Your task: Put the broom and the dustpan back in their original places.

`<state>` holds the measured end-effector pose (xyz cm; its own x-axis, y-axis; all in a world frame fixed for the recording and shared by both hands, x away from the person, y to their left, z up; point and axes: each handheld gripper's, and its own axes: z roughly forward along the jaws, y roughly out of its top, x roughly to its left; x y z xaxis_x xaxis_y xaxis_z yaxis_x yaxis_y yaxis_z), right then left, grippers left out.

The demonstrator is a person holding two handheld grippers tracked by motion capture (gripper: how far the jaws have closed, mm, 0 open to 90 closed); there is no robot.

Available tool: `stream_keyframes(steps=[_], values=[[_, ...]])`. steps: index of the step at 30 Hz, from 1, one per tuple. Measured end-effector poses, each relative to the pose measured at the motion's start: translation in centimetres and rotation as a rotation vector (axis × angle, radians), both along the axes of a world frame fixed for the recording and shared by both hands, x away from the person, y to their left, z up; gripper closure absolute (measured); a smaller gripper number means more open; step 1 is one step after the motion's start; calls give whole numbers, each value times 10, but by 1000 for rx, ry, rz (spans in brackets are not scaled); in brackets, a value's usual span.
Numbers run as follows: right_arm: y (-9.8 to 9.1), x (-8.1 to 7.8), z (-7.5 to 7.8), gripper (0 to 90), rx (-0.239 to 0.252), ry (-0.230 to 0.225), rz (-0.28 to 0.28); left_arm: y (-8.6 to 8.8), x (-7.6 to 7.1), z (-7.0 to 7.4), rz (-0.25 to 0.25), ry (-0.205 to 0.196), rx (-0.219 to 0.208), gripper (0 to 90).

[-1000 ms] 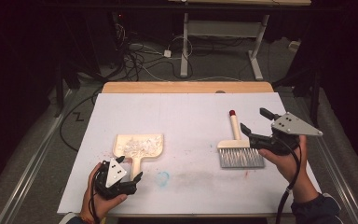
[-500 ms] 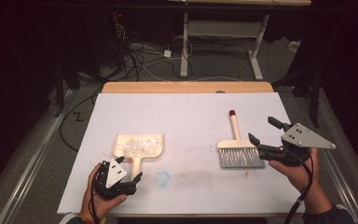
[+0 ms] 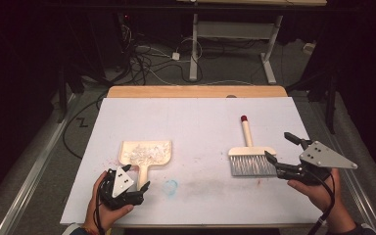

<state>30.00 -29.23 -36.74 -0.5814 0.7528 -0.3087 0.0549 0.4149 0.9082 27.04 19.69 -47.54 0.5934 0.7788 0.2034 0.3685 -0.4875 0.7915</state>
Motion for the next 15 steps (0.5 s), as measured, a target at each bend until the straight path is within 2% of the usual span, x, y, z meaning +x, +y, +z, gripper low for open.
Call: stream_keyframes(steps=[8, 15], values=[[-4, -4, -11, 226, -15, 9, 0, 0, 0, -1, -5, 2, 1, 179], [-9, -9, -28, 226, -6, 18, -3, -1, 0, -1, -10, 1, 6, 179]])
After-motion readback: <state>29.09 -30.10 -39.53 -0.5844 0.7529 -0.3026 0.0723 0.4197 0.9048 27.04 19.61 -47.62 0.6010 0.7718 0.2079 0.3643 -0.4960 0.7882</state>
